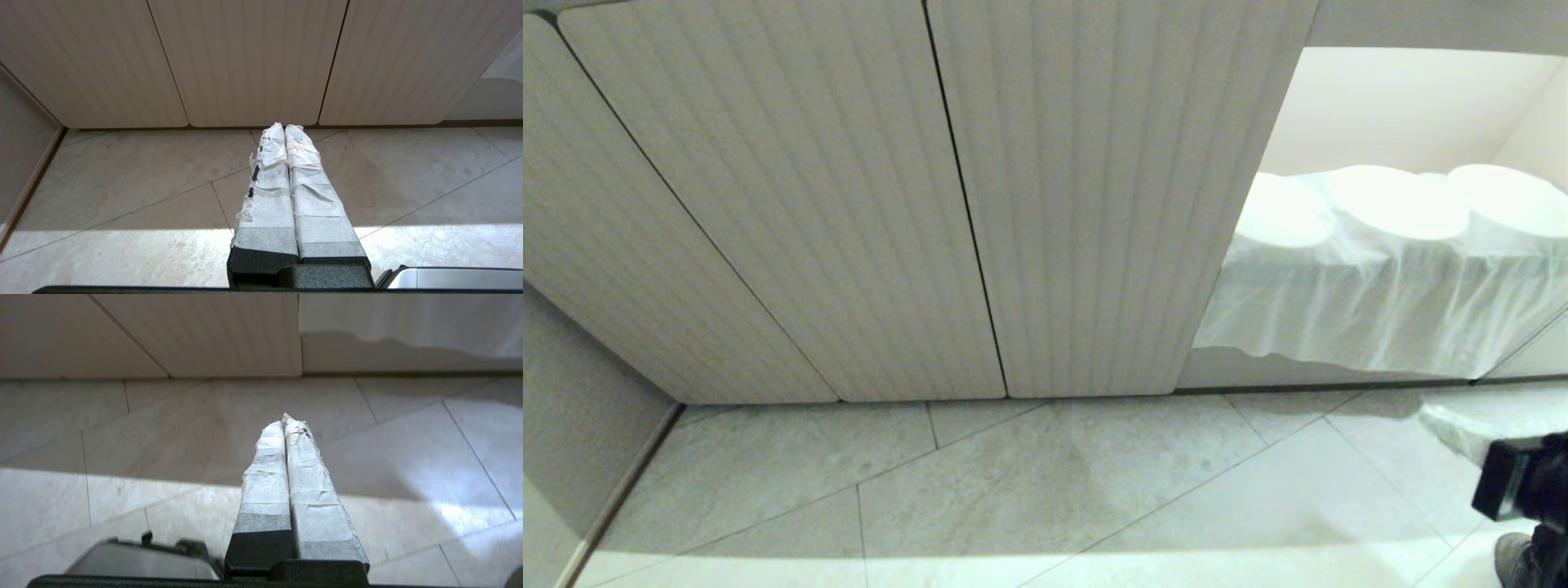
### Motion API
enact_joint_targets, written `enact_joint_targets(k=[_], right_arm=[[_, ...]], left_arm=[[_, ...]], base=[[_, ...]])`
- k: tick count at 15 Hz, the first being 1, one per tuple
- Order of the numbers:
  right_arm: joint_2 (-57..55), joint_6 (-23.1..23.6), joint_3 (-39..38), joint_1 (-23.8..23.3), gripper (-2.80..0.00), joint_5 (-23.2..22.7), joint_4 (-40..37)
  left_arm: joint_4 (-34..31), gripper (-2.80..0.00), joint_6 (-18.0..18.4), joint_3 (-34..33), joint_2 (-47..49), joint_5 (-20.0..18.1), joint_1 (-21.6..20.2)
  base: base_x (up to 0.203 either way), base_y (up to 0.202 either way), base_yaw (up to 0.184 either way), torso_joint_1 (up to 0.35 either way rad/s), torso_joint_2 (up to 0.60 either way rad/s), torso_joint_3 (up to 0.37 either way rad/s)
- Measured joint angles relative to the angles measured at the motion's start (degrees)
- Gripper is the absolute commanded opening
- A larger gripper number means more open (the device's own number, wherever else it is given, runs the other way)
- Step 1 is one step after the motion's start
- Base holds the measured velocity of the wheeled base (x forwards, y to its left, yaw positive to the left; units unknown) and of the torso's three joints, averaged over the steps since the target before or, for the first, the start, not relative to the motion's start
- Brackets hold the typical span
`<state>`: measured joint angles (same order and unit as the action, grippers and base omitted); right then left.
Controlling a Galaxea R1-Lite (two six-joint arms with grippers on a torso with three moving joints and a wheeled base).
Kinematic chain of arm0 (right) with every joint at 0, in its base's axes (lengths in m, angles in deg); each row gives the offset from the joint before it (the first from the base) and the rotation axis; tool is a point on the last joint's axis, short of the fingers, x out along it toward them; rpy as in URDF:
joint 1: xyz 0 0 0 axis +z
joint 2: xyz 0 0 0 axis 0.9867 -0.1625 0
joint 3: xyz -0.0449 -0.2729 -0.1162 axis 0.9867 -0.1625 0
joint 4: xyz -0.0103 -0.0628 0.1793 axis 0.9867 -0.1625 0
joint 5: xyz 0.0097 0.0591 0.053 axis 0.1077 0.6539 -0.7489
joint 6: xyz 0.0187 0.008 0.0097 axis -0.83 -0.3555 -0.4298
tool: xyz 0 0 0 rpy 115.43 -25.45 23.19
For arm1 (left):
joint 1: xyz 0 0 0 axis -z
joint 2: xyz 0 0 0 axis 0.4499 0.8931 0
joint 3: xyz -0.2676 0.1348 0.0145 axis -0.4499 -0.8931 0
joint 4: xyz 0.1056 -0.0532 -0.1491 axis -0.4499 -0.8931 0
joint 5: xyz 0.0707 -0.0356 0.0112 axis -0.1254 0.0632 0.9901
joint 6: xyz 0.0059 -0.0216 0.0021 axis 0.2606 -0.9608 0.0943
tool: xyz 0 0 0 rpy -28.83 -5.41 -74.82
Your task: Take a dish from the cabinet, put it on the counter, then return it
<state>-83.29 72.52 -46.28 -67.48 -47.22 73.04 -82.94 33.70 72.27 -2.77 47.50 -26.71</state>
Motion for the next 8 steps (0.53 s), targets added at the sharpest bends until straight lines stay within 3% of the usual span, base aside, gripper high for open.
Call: enact_joint_targets(k=[5, 8], right_arm=[[16.0, 1.2, -13.7, -2.0, -2.8, -3.1, -0.7], [25.4, 2.6, -16.3, -4.5, -2.8, -3.5, -7.0]], left_arm=[[0.0, -2.8, 0.0, 0.0, 0.0, 0.0, 0.0], [0.0, -2.8, 0.0, 0.0, 0.0, 0.0, 0.0]], base=[[0.0, 0.0, 0.0, 0.0, 0.0, 0.0], [0.0, 0.0, 0.0, 0.0, 0.0, 0.0]])
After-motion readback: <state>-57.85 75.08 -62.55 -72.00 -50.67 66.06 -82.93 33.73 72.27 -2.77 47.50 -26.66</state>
